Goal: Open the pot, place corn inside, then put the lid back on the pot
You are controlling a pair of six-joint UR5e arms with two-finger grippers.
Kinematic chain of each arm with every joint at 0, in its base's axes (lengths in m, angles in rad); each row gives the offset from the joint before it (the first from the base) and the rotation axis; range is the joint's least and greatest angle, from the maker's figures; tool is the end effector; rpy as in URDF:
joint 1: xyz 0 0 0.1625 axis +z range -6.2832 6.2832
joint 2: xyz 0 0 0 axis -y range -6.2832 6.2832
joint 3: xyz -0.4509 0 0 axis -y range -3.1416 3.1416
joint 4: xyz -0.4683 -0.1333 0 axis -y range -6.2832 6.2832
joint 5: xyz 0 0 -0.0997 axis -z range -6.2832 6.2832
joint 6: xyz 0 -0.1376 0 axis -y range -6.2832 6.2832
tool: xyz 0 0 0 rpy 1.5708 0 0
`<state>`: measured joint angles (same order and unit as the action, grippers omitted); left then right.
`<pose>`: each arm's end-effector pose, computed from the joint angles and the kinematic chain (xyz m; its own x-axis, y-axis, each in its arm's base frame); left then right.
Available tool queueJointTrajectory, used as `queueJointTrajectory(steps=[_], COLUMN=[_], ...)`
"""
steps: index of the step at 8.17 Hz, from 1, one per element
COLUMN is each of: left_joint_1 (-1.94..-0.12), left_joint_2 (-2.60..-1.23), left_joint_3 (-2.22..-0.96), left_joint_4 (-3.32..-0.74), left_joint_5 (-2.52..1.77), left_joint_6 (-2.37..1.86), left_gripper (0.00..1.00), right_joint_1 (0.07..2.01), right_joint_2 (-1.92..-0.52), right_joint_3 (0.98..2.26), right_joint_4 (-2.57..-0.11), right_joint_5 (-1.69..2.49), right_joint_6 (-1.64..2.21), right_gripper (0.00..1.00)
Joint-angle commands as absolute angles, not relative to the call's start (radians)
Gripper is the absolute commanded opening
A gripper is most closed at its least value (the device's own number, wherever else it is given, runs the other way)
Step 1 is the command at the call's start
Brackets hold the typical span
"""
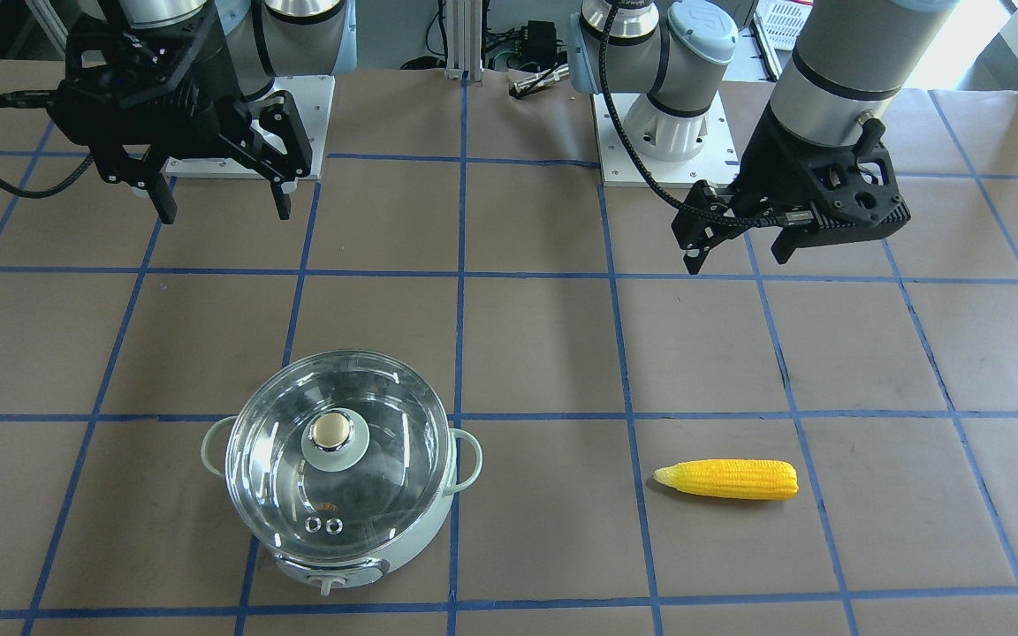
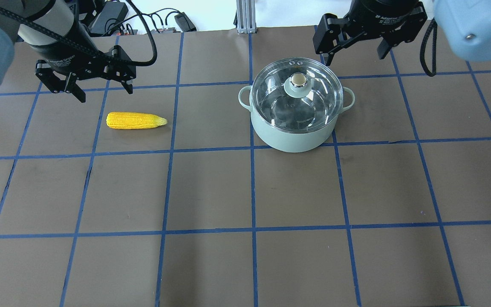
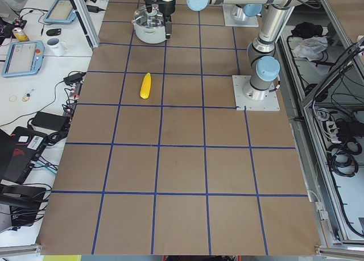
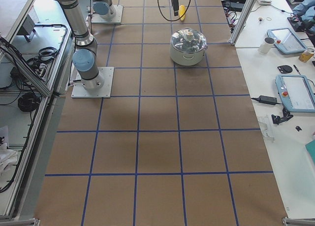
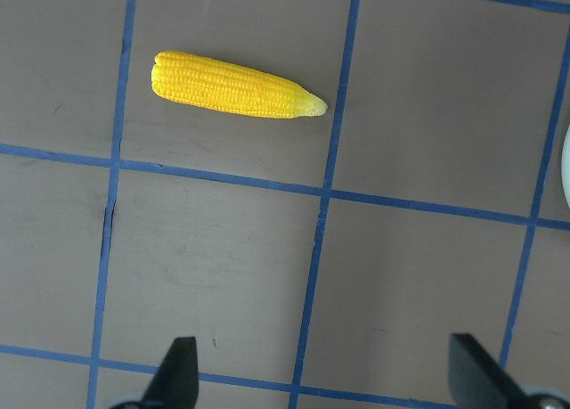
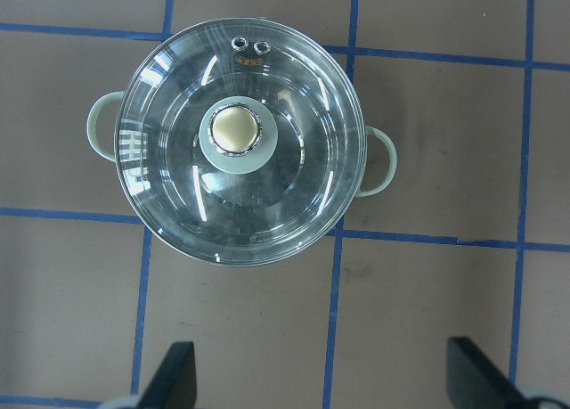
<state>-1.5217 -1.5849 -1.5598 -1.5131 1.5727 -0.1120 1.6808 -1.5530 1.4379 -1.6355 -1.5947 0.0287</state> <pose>-0.1043 -0.5875 0.4799 -0.9871 -0.1603 0.0042 -0.1603 0.9856 -0.0544 0.1946 -0.5780 0.5496 -0.9968 -0.0774 0.0184 -0.0794 0.9806 -0.1794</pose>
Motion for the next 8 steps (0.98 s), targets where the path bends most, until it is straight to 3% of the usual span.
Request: queueJointTrajectory(steps=[1, 4, 6, 8], left_joint_1=[-1.522, -1.522, -1.514, -1.505], left_joint_2=[-1.574, -1.588, -1.598, -1.678], left_joint_3=[-1.555, -1.557, -1.562, -1.556], left_joint_4=[-1.529, -1.523, -1.449, -1.335], left_joint_5=[1.568, 1.565, 1.566, 1.569], left_joint_6=[-0.112, -0.066, -0.130, -0.368], left_gripper=[1.00, 1.00, 1.00, 1.00], right_joint_1=[1.686, 1.687, 1.690, 1.690], right_joint_2=[-1.557, -1.533, -1.423, -1.340], right_joint_3=[1.433, 1.434, 1.436, 1.422], right_joint_4=[-1.644, -1.655, -1.948, -1.996], right_joint_5=[-1.609, -1.604, -1.577, -1.479], right_joint_6=[0.031, 0.029, 0.041, 0.128], right_gripper=[1.00, 1.00, 1.00, 1.00])
